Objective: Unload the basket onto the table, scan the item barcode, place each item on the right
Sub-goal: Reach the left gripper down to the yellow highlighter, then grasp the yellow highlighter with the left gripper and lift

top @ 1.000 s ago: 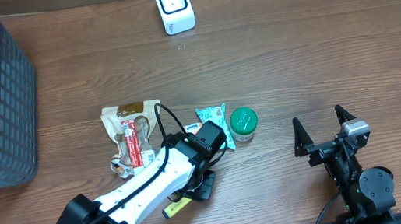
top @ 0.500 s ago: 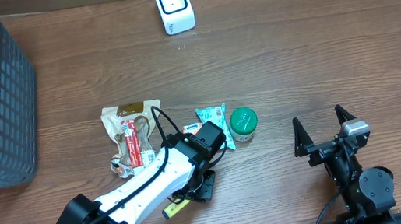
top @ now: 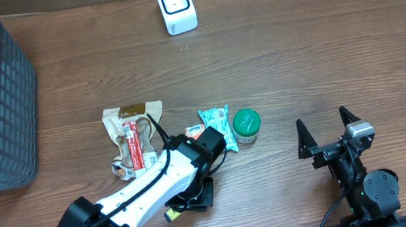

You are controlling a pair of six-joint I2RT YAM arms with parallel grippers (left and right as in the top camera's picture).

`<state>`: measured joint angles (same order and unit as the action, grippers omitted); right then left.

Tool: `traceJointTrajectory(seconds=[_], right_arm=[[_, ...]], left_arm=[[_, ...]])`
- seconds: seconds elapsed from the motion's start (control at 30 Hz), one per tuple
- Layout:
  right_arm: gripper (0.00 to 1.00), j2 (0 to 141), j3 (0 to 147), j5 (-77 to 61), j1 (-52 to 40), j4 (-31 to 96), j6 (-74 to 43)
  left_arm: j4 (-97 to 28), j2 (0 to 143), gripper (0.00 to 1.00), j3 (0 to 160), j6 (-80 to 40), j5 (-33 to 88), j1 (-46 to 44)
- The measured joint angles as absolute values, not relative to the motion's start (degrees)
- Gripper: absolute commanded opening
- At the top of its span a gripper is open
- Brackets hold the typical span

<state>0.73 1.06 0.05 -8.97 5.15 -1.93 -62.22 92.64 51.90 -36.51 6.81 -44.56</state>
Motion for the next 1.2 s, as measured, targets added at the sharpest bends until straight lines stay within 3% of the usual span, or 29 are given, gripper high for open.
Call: traceJointTrajectory(seconds=[0.2,0.67,1.2], right_arm=[[1.00,0.7,1.1,0.0,-9.0,5.2,-2.0],[1.00,0.7,1.1,0.0,-9.0,5.2,-2.0],[1.00,0.7,1.1,0.1,-9.0,5.2,-2.0]], left_arm=[[-61.5,92.6,0.15,51.6,-38.8,6.9,-45.1],[-54.2,92.6,0.16,45.6,-42.0,7.1,-46.2],[-48.8,92.6,0.12,45.5,-31.7,9.3,-45.7]])
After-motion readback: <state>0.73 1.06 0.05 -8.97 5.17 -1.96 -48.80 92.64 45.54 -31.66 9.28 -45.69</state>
